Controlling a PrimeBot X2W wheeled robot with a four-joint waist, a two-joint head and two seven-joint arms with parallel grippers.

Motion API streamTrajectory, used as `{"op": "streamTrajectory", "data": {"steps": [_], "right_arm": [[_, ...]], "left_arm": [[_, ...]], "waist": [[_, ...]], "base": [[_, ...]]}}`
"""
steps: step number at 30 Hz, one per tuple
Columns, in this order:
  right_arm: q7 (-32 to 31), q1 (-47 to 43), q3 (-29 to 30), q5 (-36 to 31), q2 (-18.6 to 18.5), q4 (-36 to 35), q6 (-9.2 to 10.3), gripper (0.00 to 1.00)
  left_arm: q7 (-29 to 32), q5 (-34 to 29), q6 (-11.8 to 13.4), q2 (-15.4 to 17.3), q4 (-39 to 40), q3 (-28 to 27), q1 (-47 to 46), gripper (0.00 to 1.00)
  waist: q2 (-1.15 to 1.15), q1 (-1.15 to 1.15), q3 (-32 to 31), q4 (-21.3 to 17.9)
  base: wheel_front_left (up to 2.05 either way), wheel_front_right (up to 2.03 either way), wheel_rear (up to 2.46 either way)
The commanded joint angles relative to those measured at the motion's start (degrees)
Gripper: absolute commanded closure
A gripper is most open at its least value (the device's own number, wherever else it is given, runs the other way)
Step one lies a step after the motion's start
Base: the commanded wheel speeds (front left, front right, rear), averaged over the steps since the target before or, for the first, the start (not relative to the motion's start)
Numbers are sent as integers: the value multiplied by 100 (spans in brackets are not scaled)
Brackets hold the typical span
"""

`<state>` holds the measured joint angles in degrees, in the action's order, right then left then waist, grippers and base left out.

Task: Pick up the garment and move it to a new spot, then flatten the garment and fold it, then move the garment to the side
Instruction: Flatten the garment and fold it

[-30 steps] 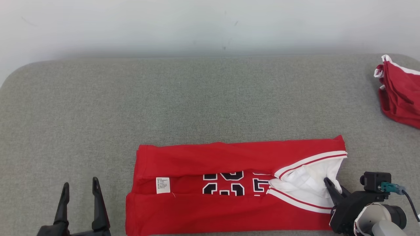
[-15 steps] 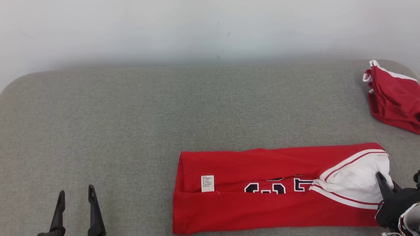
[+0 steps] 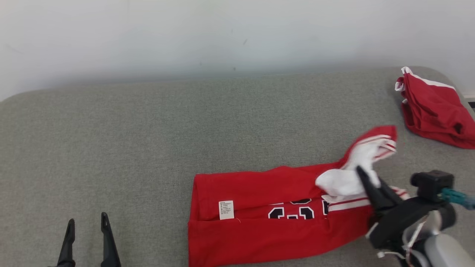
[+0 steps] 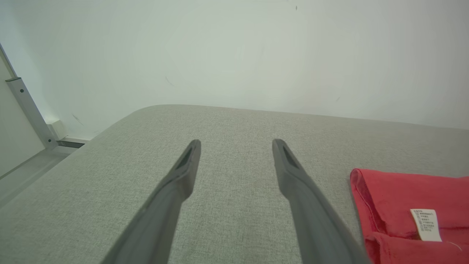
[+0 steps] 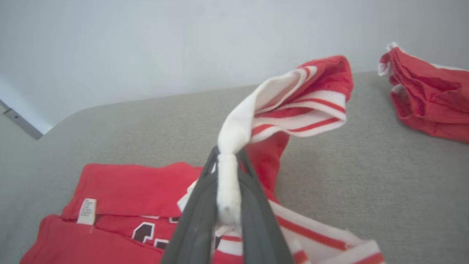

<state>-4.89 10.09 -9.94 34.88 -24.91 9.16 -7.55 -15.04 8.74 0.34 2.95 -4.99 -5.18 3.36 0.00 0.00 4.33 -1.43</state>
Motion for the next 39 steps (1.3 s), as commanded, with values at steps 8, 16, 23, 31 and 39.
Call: {"op": "streamTrajectory", "data": {"steps": [8,16,23,31,39], "right_arm": [[-381,-97,-546,-154,674,-756,17,100],[-484,116,-1099,-278,1251,-485,17,100],[-301,360,-1320,-330,1648,256,16,100],[-9,657,-1534,-387,2086,1250,16,100],[401,898,-1716,-294,2201,1910,16,0]], "left_arm": [[-18,41,9,-10,-54,121,-87,0],[-18,108,-1,-10,-163,246,-186,0],[-18,136,-10,-9,-266,316,-313,0],[-18,178,-6,-10,-355,512,-448,0],[-18,184,-21,-10,-427,548,-490,0]], "waist": [[0,0,25,274],[0,0,67,606],[0,0,128,802],[0,0,170,964],[0,0,130,973]], "base": [[0,0,0],[0,0,0],[0,0,0],[0,0,0],[0,0,0]]}}
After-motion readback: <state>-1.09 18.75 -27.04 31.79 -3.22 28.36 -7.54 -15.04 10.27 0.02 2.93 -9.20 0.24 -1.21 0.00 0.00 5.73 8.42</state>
